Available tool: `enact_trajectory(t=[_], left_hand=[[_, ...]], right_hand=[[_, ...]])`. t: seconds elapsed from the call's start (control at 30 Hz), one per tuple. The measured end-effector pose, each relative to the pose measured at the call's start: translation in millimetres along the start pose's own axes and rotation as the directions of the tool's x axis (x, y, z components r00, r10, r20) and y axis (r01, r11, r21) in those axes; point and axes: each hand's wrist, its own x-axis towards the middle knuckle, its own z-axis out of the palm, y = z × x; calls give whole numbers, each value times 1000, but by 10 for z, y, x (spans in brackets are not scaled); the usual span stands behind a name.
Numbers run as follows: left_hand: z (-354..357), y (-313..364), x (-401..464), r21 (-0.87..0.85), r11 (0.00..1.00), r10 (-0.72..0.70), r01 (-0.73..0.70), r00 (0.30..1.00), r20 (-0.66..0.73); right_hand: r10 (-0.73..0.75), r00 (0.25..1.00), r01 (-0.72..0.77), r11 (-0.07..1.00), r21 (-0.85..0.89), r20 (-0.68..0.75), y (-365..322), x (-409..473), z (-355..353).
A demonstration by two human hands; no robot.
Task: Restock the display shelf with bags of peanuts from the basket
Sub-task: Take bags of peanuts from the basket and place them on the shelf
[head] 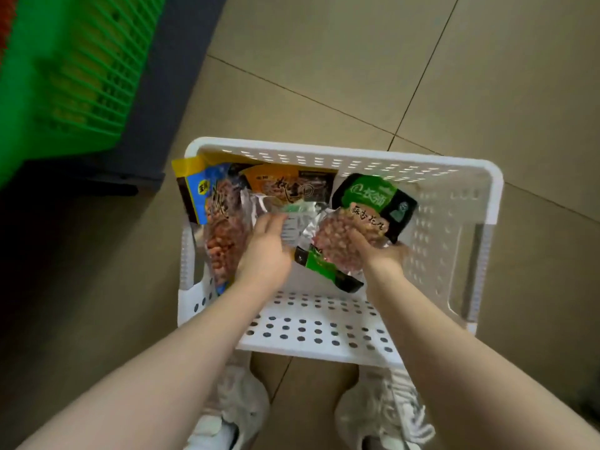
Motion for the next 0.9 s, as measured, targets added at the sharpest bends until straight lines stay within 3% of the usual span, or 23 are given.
enact_trajectory(t=[0.2, 0.3, 0.37, 0.43, 0.5, 0.57, 0.73, 0.83, 0.9], left_hand=[[-97, 90, 74, -27, 999, -17, 18, 999, 44], [-153, 116, 121, -101, 994, -43, 49, 997, 61], [-105, 130, 146, -105, 993, -54, 59, 997, 49], [8, 191, 178, -38, 990, -133, 134, 991, 26], [163, 311, 199, 87, 969, -237, 233, 970, 46], [345, 442, 221, 114, 957, -272, 266, 961, 45], [662, 477, 337, 24, 944, -322, 328, 937, -136], [661, 324, 379, 140, 949, -236, 282, 932, -275], [617, 267, 390, 192, 948, -196, 252, 943, -270]], right_hand=[[-2, 993, -8, 996, 89, 121, 55, -198, -97], [-116, 980, 110, 993, 44, 164, 12, -403, -235], [-250, 958, 262, 963, -69, 143, -13, -560, -338], [-360, 930, 363, 882, -300, 68, -58, -692, -470], [-430, 903, 373, 769, -518, 12, -120, -788, -570], [-441, 897, 337, 734, -590, -36, -186, -800, -628], [-418, 908, 315, 668, -674, 10, -255, -563, -593], [-404, 911, 356, 678, -643, 78, -209, -402, -543], [-376, 923, 345, 707, -617, 85, -180, -368, -557]])
